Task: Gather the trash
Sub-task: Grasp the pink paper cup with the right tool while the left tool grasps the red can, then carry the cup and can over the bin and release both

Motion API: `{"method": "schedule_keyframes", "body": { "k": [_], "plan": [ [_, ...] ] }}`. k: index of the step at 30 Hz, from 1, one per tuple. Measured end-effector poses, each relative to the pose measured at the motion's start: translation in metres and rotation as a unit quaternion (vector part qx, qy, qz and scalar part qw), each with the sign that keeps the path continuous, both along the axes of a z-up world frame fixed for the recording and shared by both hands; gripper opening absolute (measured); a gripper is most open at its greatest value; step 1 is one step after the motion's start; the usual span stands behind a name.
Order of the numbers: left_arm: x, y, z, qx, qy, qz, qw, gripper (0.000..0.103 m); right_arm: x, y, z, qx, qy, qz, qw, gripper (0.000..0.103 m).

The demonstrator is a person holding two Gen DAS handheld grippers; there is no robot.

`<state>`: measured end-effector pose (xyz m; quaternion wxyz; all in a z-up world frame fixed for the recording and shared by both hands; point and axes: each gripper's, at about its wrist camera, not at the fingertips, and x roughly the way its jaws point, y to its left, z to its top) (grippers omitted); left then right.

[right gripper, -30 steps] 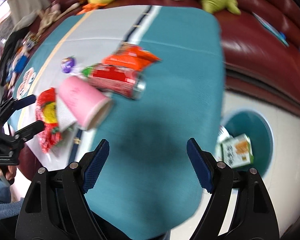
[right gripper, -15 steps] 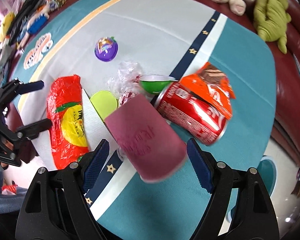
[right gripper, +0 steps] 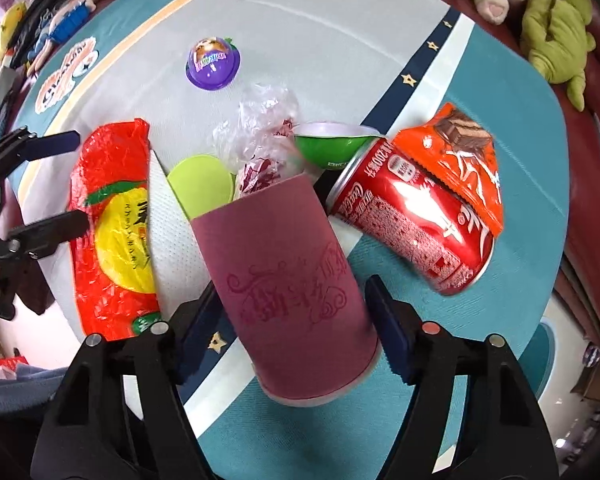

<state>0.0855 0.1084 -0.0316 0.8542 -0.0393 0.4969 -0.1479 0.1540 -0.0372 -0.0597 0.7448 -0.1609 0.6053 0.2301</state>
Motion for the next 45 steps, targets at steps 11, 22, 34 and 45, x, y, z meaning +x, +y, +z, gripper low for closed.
{"method": "schedule_keyframes", "body": {
  "k": [11,22,34,45],
  "plan": [
    [0.028,-0.074,0.015,0.039,-0.035,-0.113,0.9922,0.093,-0.01,-0.094,0.032,0.066,0.008,-0.127,0.99,0.067],
    [0.072,-0.177,0.02,0.1,-0.077,-0.277,0.9526,0.093,-0.012,-0.184,0.024,0.126,0.008,-0.248,0.961,0.068],
    [0.107,-0.209,-0.026,0.129,0.0,-0.327,0.9362,0.054,-0.009,-0.232,-0.007,0.167,0.033,-0.294,0.941,0.068],
    [0.106,-0.228,-0.037,0.12,0.02,-0.28,0.9521,0.054,-0.014,-0.246,-0.013,0.19,0.028,-0.3,0.934,0.068]
  ]
}}
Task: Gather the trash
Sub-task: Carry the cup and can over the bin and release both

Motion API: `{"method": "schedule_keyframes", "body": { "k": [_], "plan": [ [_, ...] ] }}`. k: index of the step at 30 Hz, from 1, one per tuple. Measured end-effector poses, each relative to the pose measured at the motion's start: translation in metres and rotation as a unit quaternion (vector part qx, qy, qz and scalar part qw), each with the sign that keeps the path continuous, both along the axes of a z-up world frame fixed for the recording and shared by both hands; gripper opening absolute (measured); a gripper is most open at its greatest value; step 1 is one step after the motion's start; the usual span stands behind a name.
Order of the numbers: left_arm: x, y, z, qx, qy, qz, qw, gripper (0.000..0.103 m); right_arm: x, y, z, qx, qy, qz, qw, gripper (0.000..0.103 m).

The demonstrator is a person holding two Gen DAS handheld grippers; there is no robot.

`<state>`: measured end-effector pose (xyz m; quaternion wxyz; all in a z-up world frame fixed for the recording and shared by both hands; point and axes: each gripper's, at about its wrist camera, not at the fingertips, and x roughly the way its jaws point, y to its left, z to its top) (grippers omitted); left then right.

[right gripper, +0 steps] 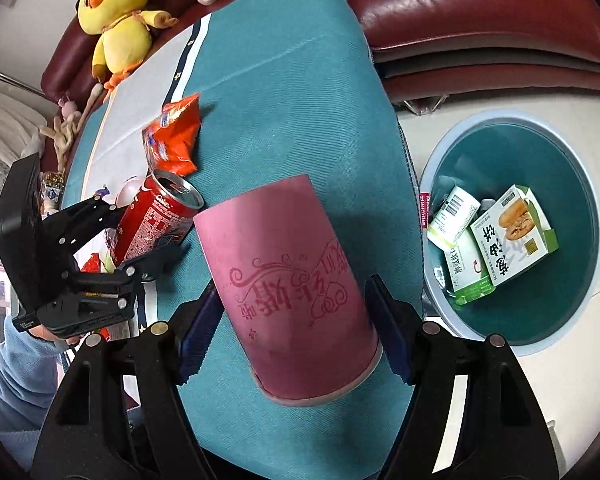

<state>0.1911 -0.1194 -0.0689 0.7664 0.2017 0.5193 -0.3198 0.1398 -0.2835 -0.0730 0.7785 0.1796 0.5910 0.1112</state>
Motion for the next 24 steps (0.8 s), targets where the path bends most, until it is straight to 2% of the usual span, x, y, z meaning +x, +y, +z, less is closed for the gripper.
{"method": "schedule_keyframes", "body": {
  "k": [1,4,11,16,24],
  "plan": [
    [-0.001,-0.001,-0.001,0.0,-0.001,0.006,1.0,0.049,-0.001,-0.001,0.001,-0.002,-0.004,-0.001,1.0,0.068],
    [-0.011,-0.003,0.005,-0.009,-0.009,0.013,0.9998,0.047,-0.005,-0.005,0.005,0.0,-0.015,-0.005,1.0,0.068],
    [-0.044,-0.015,0.036,-0.019,-0.018,0.041,0.9988,0.047,-0.015,-0.021,0.011,0.024,-0.029,-0.023,0.999,0.068],
    [-0.055,-0.035,0.046,-0.021,-0.023,0.042,0.9986,0.047,-0.027,-0.038,0.018,0.032,-0.043,-0.041,0.998,0.068],
    [-0.063,-0.083,0.06,-0.052,-0.025,0.038,0.9976,0.047,-0.054,-0.105,0.029,0.037,-0.068,-0.106,0.991,0.068]
  ]
}}
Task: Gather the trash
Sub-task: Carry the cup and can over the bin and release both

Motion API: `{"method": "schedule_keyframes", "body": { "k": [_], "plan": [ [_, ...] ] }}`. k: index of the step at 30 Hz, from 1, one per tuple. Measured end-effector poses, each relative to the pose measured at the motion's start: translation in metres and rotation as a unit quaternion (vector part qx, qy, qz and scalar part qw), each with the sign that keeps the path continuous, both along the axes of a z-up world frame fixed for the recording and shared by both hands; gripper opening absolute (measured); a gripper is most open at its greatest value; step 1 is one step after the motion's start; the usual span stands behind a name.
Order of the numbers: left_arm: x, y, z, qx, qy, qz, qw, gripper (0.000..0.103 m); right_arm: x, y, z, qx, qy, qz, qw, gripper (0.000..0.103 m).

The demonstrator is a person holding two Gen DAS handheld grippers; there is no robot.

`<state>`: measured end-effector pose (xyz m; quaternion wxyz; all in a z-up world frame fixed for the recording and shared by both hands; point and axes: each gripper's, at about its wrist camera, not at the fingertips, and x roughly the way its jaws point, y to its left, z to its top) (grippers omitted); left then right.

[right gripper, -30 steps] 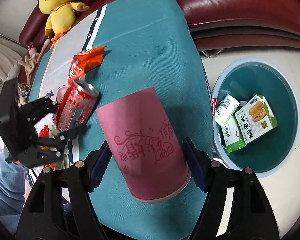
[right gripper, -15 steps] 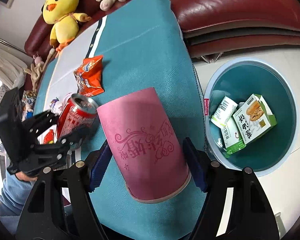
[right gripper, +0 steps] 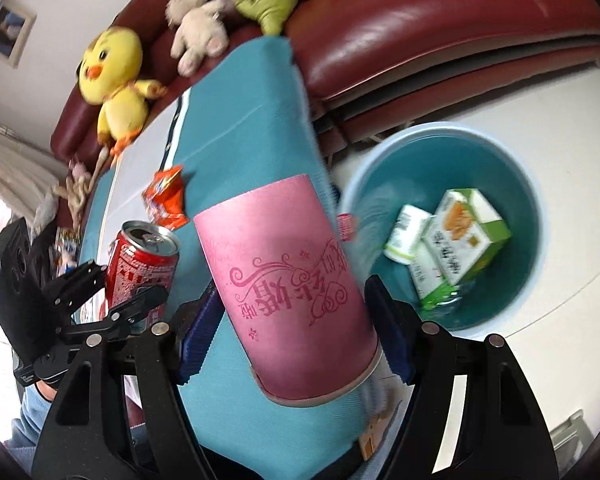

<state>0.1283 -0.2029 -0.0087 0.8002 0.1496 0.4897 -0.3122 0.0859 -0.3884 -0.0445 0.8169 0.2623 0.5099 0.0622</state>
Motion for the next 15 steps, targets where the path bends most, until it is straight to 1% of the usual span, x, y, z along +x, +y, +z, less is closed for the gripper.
{"method": "schedule_keyframes", "body": {
  "k": [4,9,15],
  "plan": [
    [-0.005,-0.036,0.002,-0.012,0.009,-0.01,0.9998,0.047,-0.014,-0.04,0.0,-0.001,-0.005,-0.043,0.999,0.068],
    [-0.007,-0.079,-0.003,-0.019,0.022,-0.025,0.9993,0.047,-0.03,-0.082,-0.005,-0.005,-0.004,-0.082,0.997,0.068],
    [-0.003,-0.116,-0.017,-0.01,0.035,-0.039,0.9986,0.047,-0.037,-0.11,-0.021,0.002,0.009,-0.104,0.995,0.068]
  ]
}}
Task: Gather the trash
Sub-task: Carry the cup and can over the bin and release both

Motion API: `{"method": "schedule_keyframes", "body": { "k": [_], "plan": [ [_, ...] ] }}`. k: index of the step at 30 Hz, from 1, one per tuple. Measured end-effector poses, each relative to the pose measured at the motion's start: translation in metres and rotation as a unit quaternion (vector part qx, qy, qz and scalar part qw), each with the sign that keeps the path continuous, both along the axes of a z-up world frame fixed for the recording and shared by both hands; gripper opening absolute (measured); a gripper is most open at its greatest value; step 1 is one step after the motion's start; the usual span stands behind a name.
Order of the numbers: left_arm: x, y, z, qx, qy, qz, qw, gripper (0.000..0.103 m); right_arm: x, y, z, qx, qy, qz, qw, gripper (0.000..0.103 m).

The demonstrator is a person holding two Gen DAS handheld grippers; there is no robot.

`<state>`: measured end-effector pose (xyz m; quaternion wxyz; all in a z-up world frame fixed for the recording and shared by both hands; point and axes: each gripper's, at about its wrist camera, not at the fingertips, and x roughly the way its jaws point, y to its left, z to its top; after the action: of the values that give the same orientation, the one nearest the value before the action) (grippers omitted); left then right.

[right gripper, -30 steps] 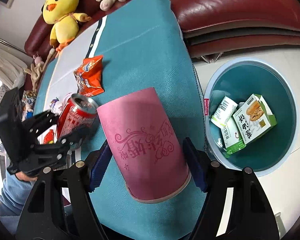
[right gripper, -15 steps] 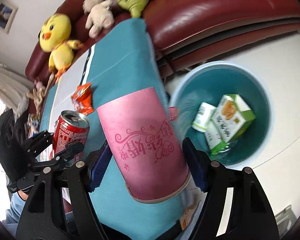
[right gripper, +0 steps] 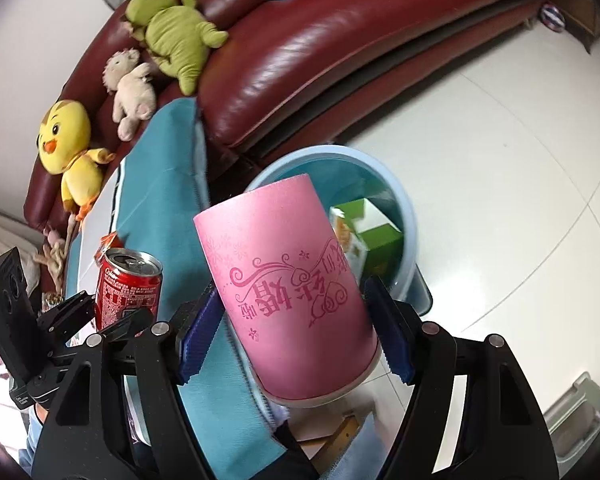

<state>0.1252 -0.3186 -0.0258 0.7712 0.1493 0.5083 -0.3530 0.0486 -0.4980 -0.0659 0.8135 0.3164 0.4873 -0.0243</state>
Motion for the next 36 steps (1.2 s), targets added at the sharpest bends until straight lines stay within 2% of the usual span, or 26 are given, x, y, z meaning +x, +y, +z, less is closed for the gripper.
{"method": "schedule_keyframes", "body": {
  "k": [11,13,16,23,26,28,36],
  "plan": [
    [0.026,-0.046,-0.032,0.021,0.028,0.005,0.9994,0.049,0.009,-0.02,-0.025,0.02,0.013,-0.016,1.0,0.068],
    [0.028,-0.05,-0.037,0.025,0.033,0.009,0.9991,0.064,0.012,-0.021,-0.027,0.019,0.016,-0.015,1.0,0.068],
    [0.027,-0.051,-0.042,0.028,0.031,0.01,0.9991,0.07,0.015,-0.02,-0.029,0.018,0.02,-0.012,1.0,0.068],
    [0.024,-0.036,-0.046,0.026,0.039,0.015,0.9988,0.073,0.022,-0.014,-0.032,0.017,0.027,-0.004,0.999,0.068],
    [0.021,-0.027,-0.045,0.024,0.04,0.021,0.9987,0.079,0.026,-0.007,-0.035,0.015,0.034,0.004,0.999,0.068],
    [0.019,-0.02,-0.043,0.02,0.036,0.027,0.9988,0.088,0.029,-0.001,-0.038,0.012,0.042,0.013,0.999,0.069],
    [0.016,0.005,-0.032,0.0,0.036,0.04,0.9986,0.089,0.036,0.013,-0.04,0.013,0.062,0.018,0.998,0.074]
  ]
}}
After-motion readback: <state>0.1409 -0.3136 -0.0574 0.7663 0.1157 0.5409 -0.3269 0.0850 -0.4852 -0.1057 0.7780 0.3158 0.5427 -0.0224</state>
